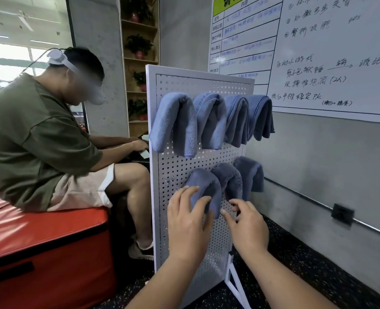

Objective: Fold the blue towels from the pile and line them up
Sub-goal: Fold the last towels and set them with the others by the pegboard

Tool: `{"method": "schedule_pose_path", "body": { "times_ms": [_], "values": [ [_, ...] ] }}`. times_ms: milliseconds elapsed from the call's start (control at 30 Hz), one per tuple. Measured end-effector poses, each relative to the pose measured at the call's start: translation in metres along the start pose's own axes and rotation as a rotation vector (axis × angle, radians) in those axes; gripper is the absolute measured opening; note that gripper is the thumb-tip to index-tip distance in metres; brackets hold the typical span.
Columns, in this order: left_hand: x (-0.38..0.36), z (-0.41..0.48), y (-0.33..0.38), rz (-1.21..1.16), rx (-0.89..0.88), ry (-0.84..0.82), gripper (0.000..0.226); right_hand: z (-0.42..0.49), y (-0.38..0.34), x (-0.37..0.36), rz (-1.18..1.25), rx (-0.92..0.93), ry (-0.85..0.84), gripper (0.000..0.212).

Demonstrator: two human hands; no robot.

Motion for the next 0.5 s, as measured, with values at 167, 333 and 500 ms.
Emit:
{"method": "schedule_pose_path", "body": {
  "times_ms": [167,333,500],
  "values": [
    [-0.011,-0.046,0.006,-0.044,0.033,-0.110,0.027,-0.036,0.026,-0.005,-0.013,-0.056,-0.094,0.035],
    [-0.040,-0.097,-0.004,-0.105,0.108,-0.304,0.024,-0.074,0.053,-0.019,-0.034,-0.091,-0.186,0.036],
    [-0.067,-0.145,-0.017,-0.133,0.230,-0.447,0.022,-0.108,0.083,-0.040,-0.054,-0.158,-0.264,0.035]
  ]
}}
Point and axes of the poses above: each hand's wrist, its own z-axis towards the middle knuckle, its own x-axis out of the back of the hand, y = z × x, the point moved 6 cm from there along z, towards the middle knuckle, and after that the axes turned 6 degrees about -y, right-handed, at the moved point
